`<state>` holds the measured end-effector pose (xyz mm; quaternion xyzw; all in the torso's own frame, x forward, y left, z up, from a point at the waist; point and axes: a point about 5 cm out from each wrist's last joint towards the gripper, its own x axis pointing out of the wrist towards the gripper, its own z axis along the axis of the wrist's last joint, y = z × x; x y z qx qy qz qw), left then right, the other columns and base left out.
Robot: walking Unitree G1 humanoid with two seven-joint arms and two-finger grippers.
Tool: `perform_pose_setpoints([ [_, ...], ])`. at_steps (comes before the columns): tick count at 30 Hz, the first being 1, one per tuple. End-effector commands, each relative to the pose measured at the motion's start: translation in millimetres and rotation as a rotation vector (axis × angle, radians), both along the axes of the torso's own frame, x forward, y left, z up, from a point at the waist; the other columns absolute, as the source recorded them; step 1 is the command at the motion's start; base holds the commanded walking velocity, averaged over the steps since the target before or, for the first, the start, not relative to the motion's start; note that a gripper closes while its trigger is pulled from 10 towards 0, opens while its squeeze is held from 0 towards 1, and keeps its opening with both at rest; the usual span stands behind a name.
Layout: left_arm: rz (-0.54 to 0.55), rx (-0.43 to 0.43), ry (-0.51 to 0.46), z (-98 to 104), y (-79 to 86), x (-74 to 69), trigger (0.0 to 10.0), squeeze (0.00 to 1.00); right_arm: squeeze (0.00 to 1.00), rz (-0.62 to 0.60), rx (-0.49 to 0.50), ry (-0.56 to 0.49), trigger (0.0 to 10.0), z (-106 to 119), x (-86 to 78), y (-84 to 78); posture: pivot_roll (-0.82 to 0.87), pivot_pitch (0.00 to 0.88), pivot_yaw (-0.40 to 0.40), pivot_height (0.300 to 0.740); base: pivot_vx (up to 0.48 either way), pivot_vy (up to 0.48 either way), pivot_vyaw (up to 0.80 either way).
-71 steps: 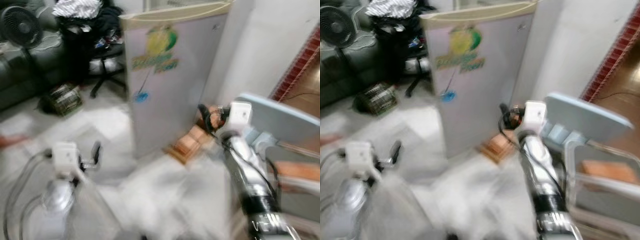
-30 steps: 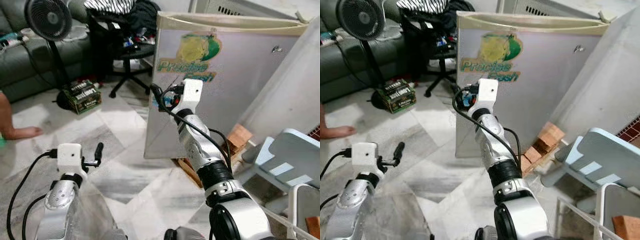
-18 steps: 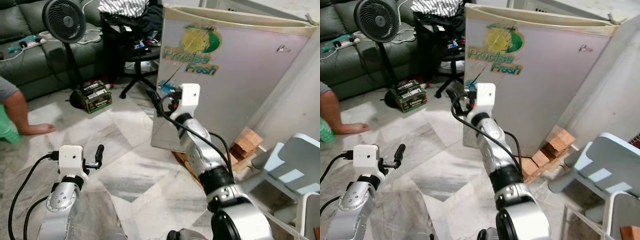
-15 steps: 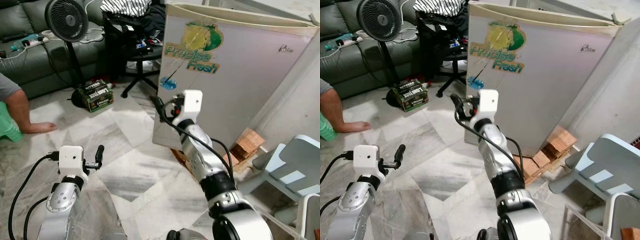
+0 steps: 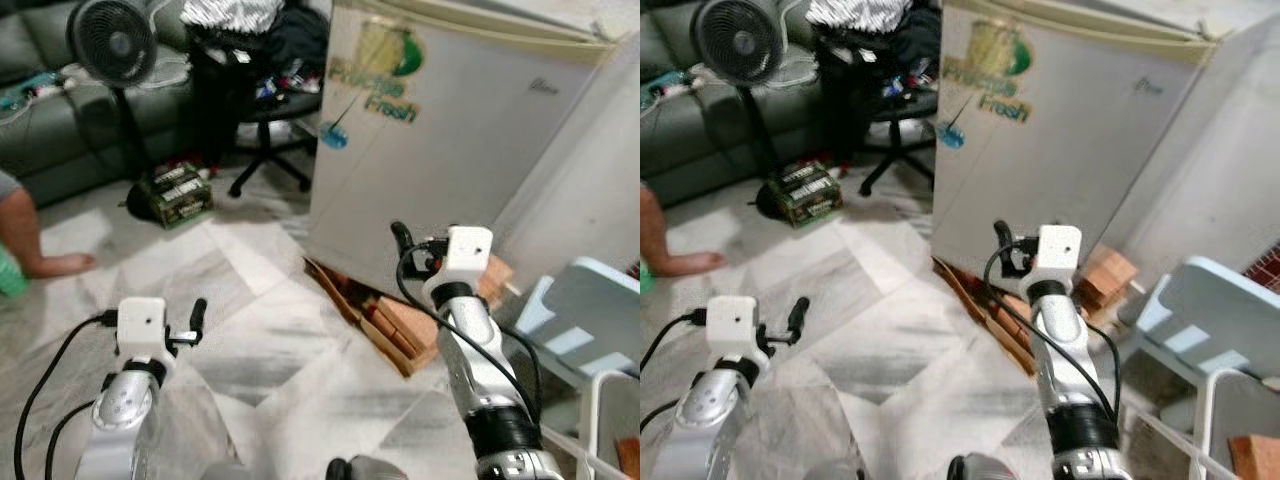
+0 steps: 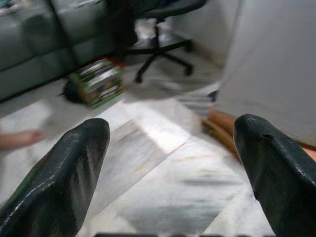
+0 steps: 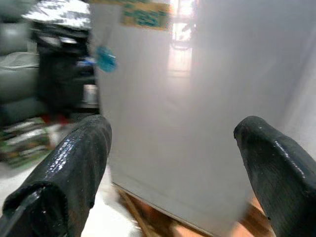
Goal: Restocking fridge
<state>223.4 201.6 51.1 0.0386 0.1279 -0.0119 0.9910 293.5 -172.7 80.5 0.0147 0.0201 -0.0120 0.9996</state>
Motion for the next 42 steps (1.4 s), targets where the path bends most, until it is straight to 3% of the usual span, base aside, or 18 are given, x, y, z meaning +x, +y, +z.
perform_pose_setpoints([
  [1, -0.006, 0.013, -0.003, 3.0, 3.8, -2.2, 10.0, 0.0, 0.0, 0.014, -0.005, -0.025, 10.0, 7.8, 1.1, 3.6, 0.17, 0.009, -0.036, 0.74, 0.0, 0.48, 0.0],
  [14, -0.037, 0.001, 0.016, 0.8, 0.4, -7.4, 10.0, 0.0, 0.0, 0.021, -0.034, -0.007, 10.0, 8.6, -1.3, 3.9, 0.17, 0.017, -0.047, 0.74, 0.0, 0.48, -0.21],
  [42, -0.065, -0.029, -0.007, 2.1, 1.3, -1.7, 10.0, 0.0, 0.0, -0.02, -0.033, 0.017, 10.0, 9.1, -3.3, -3.9, 0.14, 0.008, -0.045, 0.74, 0.0, 0.473, -0.79],
])
